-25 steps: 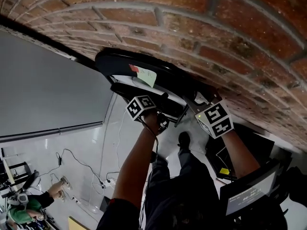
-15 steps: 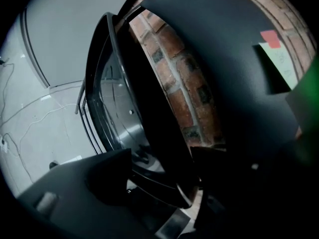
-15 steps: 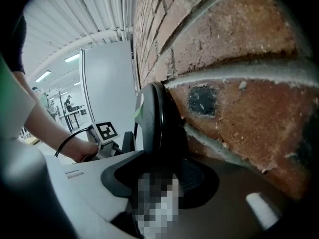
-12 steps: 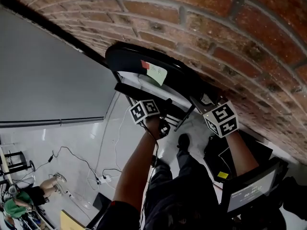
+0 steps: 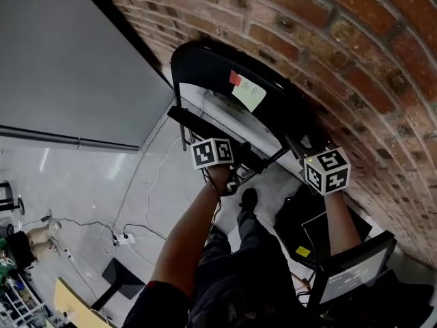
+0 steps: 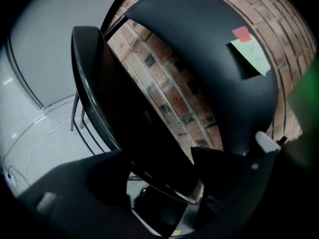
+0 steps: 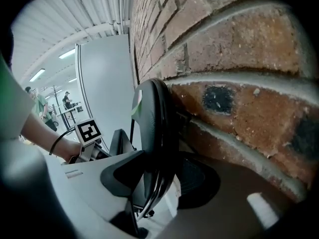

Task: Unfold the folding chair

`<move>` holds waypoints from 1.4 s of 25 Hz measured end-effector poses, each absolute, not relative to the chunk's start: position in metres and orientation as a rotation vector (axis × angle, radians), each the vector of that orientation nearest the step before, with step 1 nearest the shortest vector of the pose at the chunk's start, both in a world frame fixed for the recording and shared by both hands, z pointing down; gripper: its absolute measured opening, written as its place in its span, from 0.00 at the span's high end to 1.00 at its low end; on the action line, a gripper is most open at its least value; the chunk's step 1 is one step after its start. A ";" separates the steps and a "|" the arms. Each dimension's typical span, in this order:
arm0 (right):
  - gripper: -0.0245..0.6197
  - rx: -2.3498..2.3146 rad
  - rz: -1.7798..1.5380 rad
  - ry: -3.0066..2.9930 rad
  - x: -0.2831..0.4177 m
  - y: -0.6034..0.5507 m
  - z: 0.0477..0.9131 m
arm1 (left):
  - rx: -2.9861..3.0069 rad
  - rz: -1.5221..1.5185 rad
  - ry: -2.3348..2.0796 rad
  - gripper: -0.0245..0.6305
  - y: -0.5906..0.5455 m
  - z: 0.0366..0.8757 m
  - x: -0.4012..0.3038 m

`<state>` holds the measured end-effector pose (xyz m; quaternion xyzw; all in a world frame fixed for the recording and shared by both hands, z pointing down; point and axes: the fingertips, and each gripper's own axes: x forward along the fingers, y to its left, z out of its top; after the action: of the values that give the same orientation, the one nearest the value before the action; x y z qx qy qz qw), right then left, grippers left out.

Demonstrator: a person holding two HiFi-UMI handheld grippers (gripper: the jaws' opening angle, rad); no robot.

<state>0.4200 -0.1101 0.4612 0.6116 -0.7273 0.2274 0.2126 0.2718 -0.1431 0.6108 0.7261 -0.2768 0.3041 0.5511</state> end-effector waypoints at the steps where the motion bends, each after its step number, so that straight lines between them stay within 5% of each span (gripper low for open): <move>1: 0.66 1.709 0.634 -2.014 0.418 -0.108 0.461 | 1.728 0.733 -0.638 0.37 -0.141 0.611 0.269; 35: 0.66 1.695 0.773 -1.930 0.404 -0.103 0.474 | 1.691 0.783 -0.560 0.35 -0.101 0.623 0.194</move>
<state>0.4042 -0.1034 0.4742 0.6153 -0.7005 0.2807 0.2277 0.1941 -0.1012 0.6230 0.7181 -0.2380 0.3328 0.5629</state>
